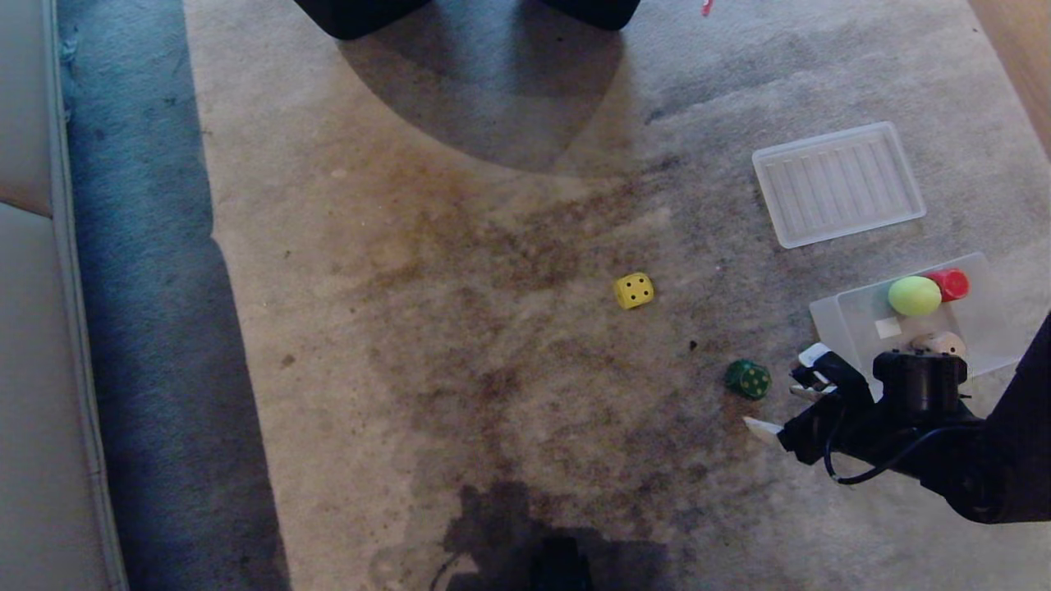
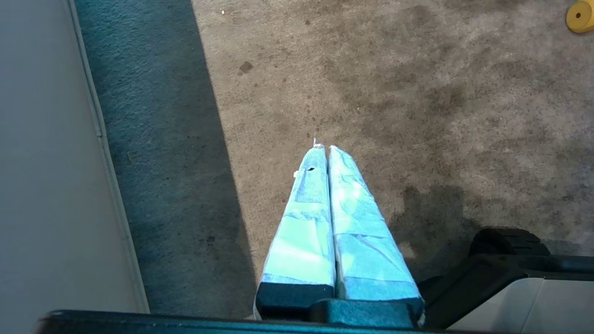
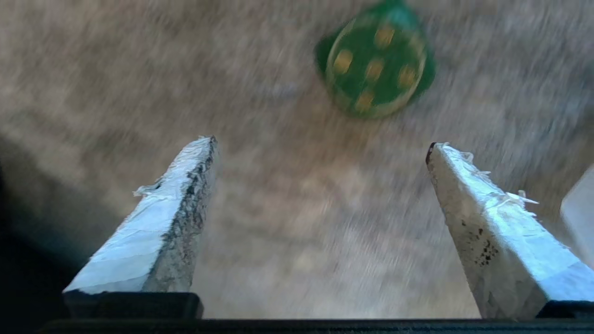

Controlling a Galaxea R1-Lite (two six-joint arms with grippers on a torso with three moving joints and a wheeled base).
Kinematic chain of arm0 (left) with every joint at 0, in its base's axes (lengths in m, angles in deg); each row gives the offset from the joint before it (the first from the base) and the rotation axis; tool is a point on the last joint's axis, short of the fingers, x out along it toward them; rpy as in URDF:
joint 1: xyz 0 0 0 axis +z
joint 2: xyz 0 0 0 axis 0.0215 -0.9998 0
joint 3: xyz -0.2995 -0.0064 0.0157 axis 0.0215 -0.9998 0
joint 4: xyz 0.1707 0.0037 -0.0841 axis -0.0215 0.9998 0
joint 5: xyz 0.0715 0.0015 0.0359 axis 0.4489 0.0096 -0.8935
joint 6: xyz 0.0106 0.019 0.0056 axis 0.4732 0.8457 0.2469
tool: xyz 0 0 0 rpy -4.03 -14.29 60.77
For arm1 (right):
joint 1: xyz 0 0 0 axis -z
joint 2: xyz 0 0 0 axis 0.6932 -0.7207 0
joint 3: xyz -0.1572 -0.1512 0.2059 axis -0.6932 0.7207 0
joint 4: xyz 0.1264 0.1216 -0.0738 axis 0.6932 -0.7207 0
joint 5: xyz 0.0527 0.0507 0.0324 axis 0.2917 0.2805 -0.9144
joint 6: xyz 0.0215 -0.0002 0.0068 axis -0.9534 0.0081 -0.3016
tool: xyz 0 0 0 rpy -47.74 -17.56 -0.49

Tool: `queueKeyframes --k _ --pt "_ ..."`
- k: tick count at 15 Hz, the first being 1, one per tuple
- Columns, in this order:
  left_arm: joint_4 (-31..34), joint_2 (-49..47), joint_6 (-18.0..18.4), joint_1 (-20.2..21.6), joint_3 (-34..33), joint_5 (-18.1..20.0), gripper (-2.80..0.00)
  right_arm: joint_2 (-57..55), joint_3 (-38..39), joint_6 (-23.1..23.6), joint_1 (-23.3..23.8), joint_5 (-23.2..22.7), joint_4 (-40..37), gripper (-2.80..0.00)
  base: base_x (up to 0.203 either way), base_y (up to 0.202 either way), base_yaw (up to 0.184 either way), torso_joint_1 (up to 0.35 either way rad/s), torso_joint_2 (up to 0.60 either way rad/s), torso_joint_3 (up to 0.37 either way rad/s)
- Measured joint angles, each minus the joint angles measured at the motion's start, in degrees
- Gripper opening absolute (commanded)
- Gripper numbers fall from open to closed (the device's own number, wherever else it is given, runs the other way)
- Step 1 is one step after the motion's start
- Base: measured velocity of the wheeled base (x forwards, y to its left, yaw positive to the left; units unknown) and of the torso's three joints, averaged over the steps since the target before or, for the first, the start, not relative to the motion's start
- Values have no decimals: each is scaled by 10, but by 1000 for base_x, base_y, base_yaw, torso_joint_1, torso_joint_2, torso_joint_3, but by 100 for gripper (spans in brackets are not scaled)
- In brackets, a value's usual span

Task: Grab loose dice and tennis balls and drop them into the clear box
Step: Pick up toys out of the box

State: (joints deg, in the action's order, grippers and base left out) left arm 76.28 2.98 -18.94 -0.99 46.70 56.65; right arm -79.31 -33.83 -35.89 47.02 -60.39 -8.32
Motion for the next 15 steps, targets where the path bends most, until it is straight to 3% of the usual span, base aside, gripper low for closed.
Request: queueKeyframes --k 8,15 --pt "0 0 0 0 0 0 -280 -70 -80 22 1 -16 10 0 0 0 0 0 0 0" --pt "0 0 0 0 0 0 -280 -116 -117 54 6 -17 66 0 0 0 0 0 0 0"
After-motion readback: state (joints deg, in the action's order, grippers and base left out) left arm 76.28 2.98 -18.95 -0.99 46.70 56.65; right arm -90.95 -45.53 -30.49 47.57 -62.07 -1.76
